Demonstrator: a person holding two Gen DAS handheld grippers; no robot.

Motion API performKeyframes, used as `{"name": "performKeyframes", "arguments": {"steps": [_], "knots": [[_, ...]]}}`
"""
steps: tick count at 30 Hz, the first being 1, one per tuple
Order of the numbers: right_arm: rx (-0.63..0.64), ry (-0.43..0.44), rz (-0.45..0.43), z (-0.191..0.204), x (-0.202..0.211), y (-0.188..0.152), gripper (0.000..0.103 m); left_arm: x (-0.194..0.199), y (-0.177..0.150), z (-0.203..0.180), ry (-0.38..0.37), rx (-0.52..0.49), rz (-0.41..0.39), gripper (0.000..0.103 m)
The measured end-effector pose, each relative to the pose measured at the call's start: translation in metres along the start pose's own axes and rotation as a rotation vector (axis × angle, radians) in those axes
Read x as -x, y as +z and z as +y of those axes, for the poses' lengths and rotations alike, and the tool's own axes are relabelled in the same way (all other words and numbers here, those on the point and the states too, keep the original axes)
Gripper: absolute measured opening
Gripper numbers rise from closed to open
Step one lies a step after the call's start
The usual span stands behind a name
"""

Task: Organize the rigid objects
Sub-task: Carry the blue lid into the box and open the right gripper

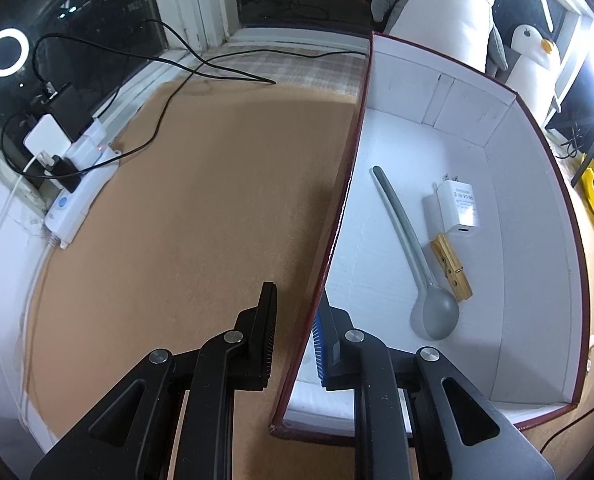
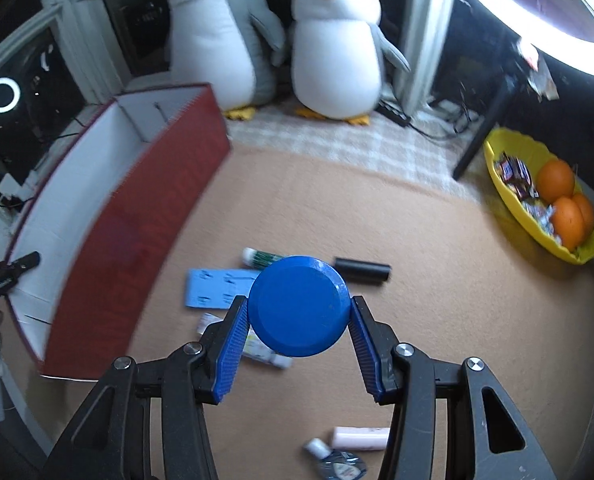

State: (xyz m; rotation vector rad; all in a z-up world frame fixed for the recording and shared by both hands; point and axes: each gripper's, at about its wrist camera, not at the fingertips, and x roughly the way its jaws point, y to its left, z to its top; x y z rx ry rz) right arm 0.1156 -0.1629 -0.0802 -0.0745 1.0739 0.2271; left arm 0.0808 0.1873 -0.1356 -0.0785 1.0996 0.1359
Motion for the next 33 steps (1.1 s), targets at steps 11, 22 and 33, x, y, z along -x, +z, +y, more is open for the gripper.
{"name": "performKeyframes", "arguments": {"steps": [11, 22, 33], "knots": [[0.136, 0.109, -0.064, 0.095, 0.028, 0.013, 0.046, 0.007, -0.003, 0.006, -0.043, 0.016, -0.03, 0.014], [0.262, 0.145, -0.019, 0.166, 0.01, 0.005, 0.046, 0.007, -0.004, 0.008, -0.072, 0.018, -0.044, 0.012], [0.284, 0.13, 0.033, 0.186, -0.011, -0.001, 0.046, 0.007, -0.004, 0.01, -0.093, 0.019, -0.05, 0.012]]}}
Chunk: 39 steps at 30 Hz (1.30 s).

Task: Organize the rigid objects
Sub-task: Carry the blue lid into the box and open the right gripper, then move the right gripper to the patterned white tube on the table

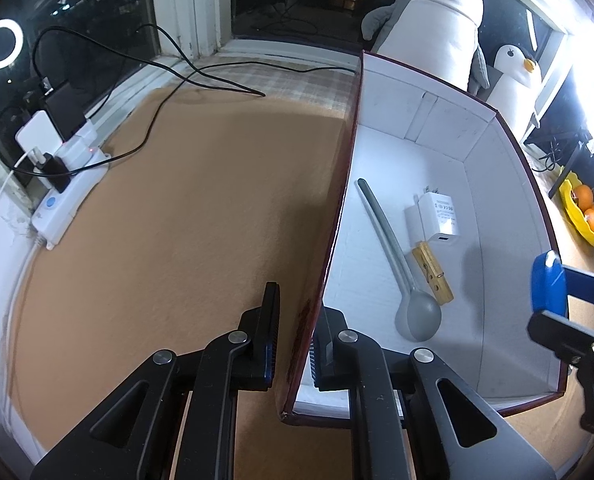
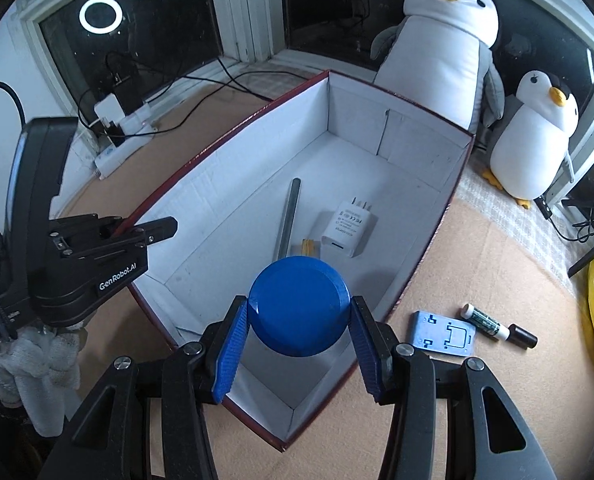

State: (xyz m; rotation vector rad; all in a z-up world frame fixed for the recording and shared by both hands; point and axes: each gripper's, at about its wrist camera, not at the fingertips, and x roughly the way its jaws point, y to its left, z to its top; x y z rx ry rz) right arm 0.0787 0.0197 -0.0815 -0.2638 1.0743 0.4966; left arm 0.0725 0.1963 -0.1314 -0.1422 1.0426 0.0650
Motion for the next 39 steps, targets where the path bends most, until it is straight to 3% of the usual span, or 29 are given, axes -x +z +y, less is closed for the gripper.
{"name": "performKeyframes", "arguments": {"steps": [10, 21, 32, 39], "knots": [[0.001, -0.011, 0.007, 0.004, -0.006, 0.0, 0.047, -0.001, 0.001, -0.001, -0.003, 0.0, 0.002, 0.011], [-0.051, 0.044, -0.062, -0.012, 0.021, -0.001, 0.047, -0.002, 0.001, -0.004, 0.007, -0.005, 0.006, 0.011], [-0.16, 0.013, -0.097, -0.071, 0.05, -0.029, 0.047, -0.004, 0.003, -0.007, 0.023, -0.014, 0.014, 0.011], [-0.218, -0.04, -0.075, -0.117, 0.051, -0.052, 0.047, -0.005, 0.007, -0.01, 0.041, -0.026, 0.021, 0.011]]}}
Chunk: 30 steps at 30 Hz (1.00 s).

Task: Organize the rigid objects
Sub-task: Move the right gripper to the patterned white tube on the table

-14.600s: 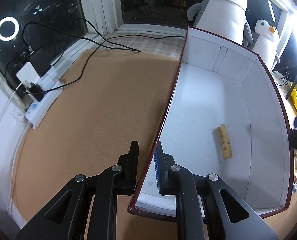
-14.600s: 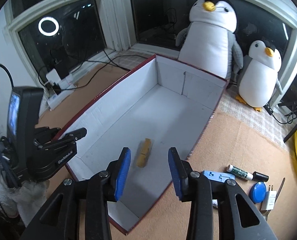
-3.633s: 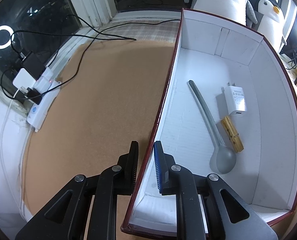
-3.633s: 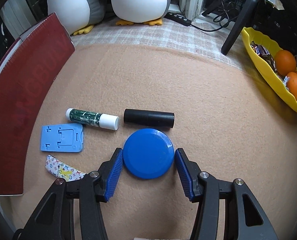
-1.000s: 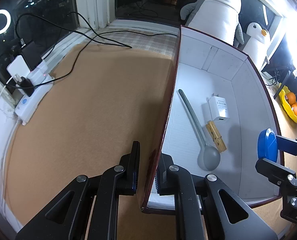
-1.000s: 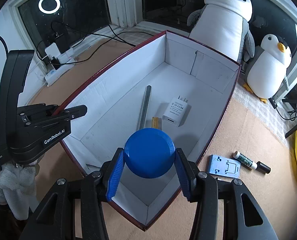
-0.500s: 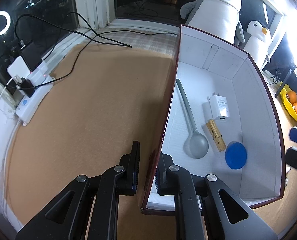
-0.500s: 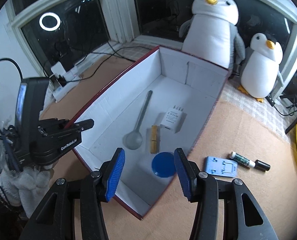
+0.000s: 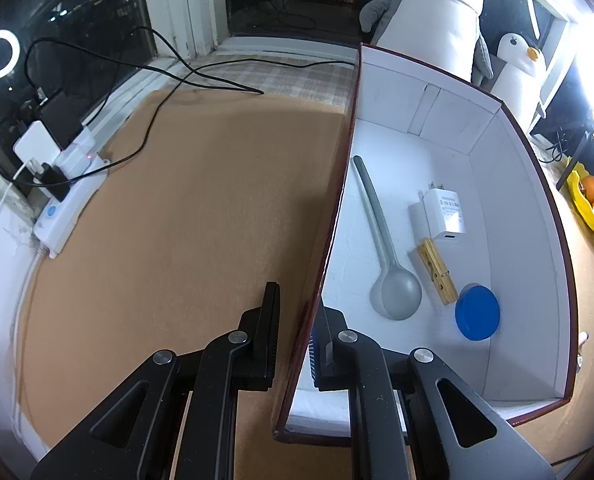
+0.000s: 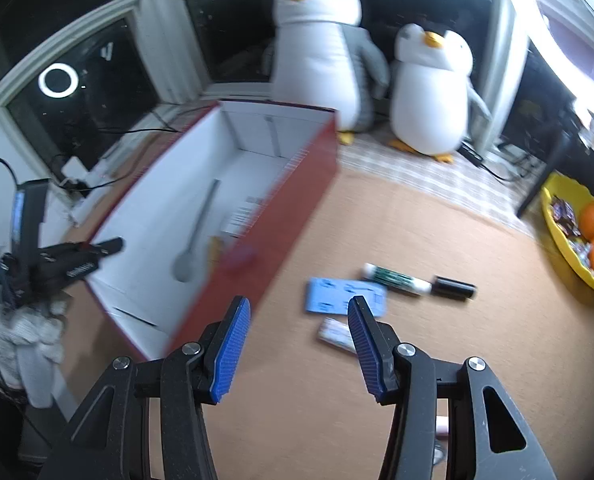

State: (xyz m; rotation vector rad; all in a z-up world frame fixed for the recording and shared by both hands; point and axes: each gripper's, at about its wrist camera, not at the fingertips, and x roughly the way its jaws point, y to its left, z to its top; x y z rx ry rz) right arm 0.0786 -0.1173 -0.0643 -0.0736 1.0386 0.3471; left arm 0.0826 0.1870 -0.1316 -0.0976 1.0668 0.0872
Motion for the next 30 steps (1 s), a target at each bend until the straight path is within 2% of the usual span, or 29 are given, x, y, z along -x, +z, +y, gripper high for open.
{"name": "performKeyframes", "arguments": {"steps": [4, 10, 24, 30], "knots": [[-0.008, -0.037, 0.041, -0.025, -0.011, -0.01, 0.047, -0.001, 0.002, -0.003, 0.011, -0.008, 0.003, 0.011], [0.03, -0.014, 0.128, -0.043, -0.037, -0.022, 0.047, -0.005, 0.004, -0.009, 0.033, -0.023, 0.022, 0.011], [0.28, -0.01, 0.229, -0.023, -0.087, -0.027, 0.047, -0.014, 0.006, -0.01, 0.075, -0.024, 0.054, 0.012], [0.343, -0.023, 0.263, -0.018, -0.105, -0.027, 0.047, -0.015, 0.007, -0.011, 0.085, -0.021, 0.059, 0.013]]}}
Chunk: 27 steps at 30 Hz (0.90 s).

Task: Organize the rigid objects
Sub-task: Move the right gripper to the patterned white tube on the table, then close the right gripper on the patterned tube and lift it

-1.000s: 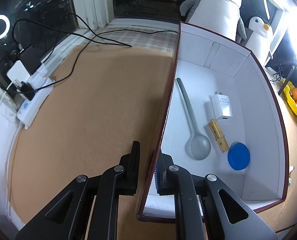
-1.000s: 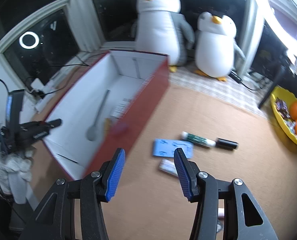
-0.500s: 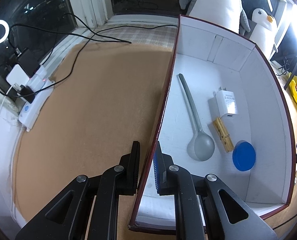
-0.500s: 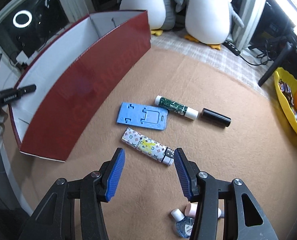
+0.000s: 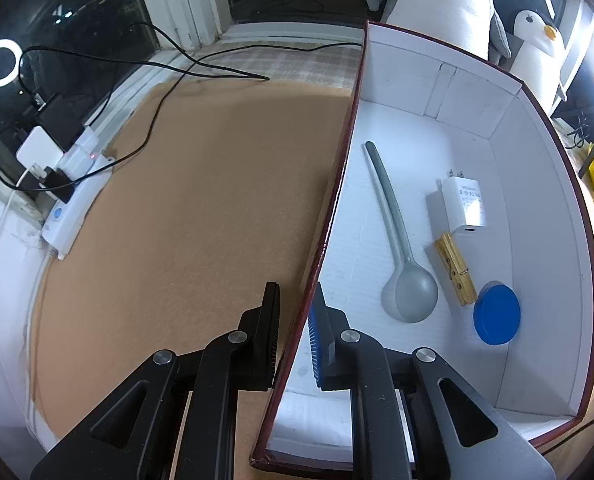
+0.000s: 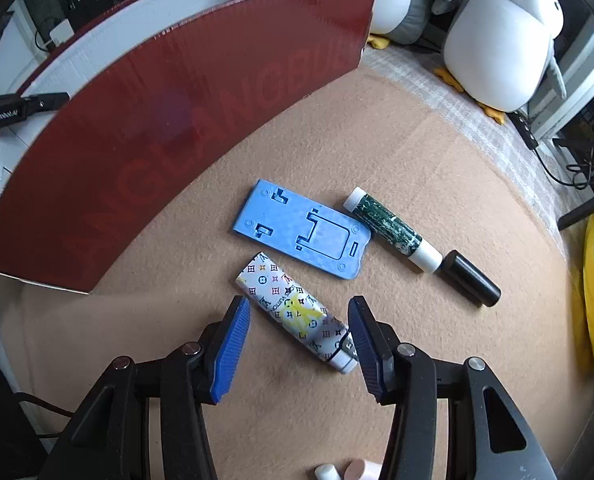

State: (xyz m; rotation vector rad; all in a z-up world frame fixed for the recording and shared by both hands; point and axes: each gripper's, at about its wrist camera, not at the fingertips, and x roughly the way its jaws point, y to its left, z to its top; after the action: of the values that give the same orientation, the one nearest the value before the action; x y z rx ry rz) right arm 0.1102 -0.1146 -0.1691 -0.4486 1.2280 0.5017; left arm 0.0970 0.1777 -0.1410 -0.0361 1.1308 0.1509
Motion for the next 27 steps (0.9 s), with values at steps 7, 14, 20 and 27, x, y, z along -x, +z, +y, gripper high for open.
{"name": "performKeyframes", "arguments": {"steps": [7, 14, 20, 27], "knots": [[0.03, 0.003, 0.022, -0.001, -0.008, 0.003, 0.047, 0.001, -0.001, -0.001, 0.005, 0.002, 0.002, 0.014], [0.021, 0.048, 0.043, 0.001, -0.007, 0.003, 0.024, 0.001, -0.001, -0.001, 0.004, 0.003, 0.001, 0.014], [-0.02, 0.046, 0.03, 0.005, -0.004, -0.003, 0.021, 0.002, -0.002, 0.0, -0.007, 0.008, -0.006, 0.014], [-0.102, 0.042, -0.013, -0.001, 0.017, -0.008, 0.021, 0.004, -0.002, 0.002, -0.024, 0.011, -0.017, 0.012]]}}
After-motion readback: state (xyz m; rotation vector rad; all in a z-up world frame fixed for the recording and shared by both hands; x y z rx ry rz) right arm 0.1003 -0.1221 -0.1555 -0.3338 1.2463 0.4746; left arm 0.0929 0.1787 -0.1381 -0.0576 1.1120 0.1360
